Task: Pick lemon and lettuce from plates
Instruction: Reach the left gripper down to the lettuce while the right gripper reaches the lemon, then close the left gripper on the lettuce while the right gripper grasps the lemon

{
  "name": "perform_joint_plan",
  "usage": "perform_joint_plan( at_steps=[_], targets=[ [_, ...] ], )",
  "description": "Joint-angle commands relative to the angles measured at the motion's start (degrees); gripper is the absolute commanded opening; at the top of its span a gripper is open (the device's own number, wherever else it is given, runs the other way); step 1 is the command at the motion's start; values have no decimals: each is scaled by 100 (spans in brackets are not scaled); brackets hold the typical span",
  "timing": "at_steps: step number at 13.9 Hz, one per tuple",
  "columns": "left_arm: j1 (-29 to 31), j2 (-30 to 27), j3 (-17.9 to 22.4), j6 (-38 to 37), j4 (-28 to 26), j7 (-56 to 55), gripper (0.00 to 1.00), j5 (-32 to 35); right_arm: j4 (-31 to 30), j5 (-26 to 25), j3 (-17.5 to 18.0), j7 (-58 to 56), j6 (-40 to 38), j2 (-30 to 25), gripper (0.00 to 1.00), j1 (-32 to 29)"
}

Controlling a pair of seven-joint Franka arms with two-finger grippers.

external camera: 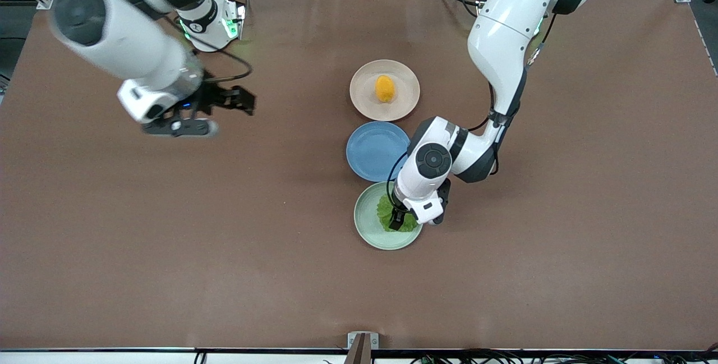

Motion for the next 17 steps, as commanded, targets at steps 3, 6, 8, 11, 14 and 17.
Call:
perform_joint_plan(
  at_steps=[3,6,8,11,14,17],
  targets=[
    [-101,48,41,28,-26,52,99,-85,-627,4,-82,1568,1161,68,100,1430],
    [-101,92,41,28,-26,60,98,-76,-786,-92,-82,1983,1715,462,100,2212],
    [-101,118,41,28,-26,52,95,-67,-778,-197,-90,2726,2258,962,100,2757],
    [-101,118,41,28,-34,25,86,-76,-786,-435,-82,3512,3024,1666,100,3338],
    [-109,118,41,28,-61,17,69,-76,-786,-470,-90,3707,3333,2036,100,3656],
    [-101,110,41,28,-61,43,50,-67,-786,-566,-99,3934,3658,2396,100,3875]
  ],
)
